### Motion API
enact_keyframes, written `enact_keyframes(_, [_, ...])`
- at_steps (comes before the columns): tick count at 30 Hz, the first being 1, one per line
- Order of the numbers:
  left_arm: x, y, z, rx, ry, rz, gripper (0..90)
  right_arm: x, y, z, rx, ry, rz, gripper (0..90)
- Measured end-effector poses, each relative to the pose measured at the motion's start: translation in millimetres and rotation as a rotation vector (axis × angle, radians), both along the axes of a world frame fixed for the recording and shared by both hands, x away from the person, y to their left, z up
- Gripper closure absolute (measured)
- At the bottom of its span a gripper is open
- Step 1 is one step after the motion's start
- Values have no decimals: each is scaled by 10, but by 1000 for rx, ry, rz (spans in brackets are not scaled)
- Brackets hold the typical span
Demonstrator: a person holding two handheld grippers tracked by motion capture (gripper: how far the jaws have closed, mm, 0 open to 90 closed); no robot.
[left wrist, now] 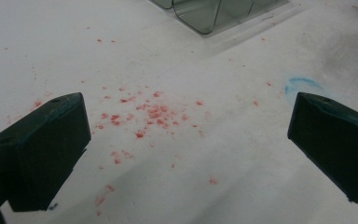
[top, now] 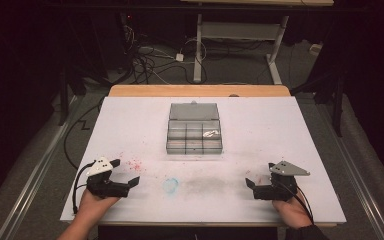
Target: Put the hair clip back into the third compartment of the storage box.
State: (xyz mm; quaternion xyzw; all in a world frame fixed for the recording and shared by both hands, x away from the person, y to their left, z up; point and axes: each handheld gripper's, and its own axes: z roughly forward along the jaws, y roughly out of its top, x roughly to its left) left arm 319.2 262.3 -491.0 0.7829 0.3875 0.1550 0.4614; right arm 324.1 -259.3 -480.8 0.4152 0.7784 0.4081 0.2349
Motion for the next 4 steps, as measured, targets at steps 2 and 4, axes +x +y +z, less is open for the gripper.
enact_keyframes(2, [-6, -5, -1, 6, -5, -6, 0, -2, -5, 2, 4, -2, -1, 5])
enact_keyframes(4, [-6, -2, -1, -1, -5, -4, 0, -3, -6, 2, 3, -3, -3, 5])
